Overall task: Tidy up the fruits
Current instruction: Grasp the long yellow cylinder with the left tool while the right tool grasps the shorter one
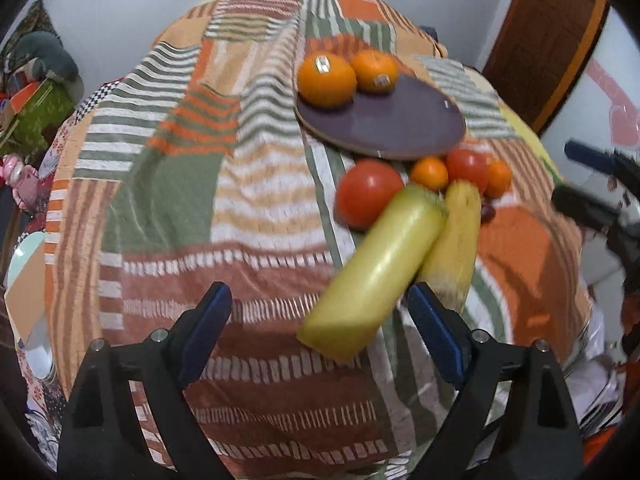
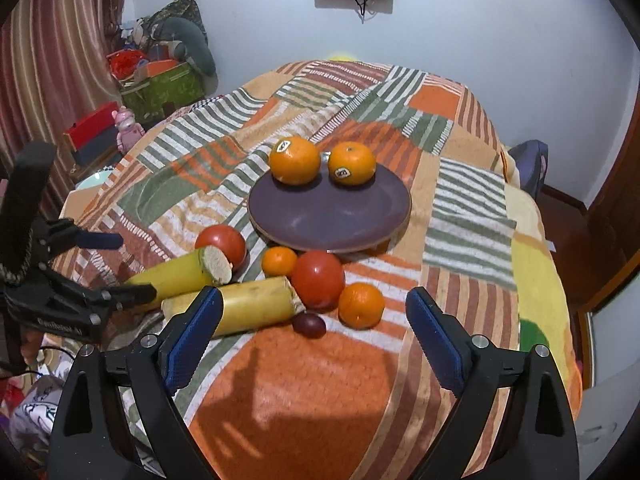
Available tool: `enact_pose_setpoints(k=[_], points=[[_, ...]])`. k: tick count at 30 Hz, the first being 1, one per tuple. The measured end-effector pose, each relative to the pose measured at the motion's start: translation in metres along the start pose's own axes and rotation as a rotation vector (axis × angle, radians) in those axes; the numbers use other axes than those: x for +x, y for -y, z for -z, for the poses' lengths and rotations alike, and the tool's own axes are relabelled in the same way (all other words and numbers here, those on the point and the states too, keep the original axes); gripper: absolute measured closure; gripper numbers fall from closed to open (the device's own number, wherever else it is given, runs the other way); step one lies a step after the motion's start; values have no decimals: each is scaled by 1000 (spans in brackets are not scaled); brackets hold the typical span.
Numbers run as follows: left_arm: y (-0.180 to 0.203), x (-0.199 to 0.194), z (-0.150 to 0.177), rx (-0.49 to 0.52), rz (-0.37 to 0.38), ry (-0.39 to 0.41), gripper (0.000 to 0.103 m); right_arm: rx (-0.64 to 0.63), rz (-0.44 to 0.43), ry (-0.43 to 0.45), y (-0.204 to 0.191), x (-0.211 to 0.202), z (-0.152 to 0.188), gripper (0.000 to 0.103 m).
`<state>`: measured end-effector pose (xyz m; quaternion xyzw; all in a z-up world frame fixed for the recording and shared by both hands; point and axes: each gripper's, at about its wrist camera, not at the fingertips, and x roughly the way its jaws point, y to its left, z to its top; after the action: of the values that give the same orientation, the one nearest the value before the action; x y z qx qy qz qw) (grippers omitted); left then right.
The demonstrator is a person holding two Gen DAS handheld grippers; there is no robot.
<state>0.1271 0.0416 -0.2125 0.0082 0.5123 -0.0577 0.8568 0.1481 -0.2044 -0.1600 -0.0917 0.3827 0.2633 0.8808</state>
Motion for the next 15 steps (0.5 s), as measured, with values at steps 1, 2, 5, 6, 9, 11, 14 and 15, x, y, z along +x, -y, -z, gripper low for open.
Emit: enact_pose_setpoints(k=[1,2,5,6,9,11,14,15], points=[[2,3,3,13,-4,-5,13,4,0,-3,0,0,1,11],[5,6,5,26,-5,-9,13,10,-2,-8,1,1,1,11],[9,15,8,48,-7,-8,13,22,-4,-14,0,1,4,11],[9,17,9,45,-6,-7,15,27,-7,-17,0,1,4,11],[6,20,7,12,31,-6,24,33,-14,-25,-2,4,5,11],[6,21,8,7,48,4,34,32,-16,-37,-3,8,6,11],[9,18,9,10,60,14,48,35,-26,-53,-6,12,7,11],[10,17,10,14,55,18,48,35,-32,-60,-8,14,8,11]])
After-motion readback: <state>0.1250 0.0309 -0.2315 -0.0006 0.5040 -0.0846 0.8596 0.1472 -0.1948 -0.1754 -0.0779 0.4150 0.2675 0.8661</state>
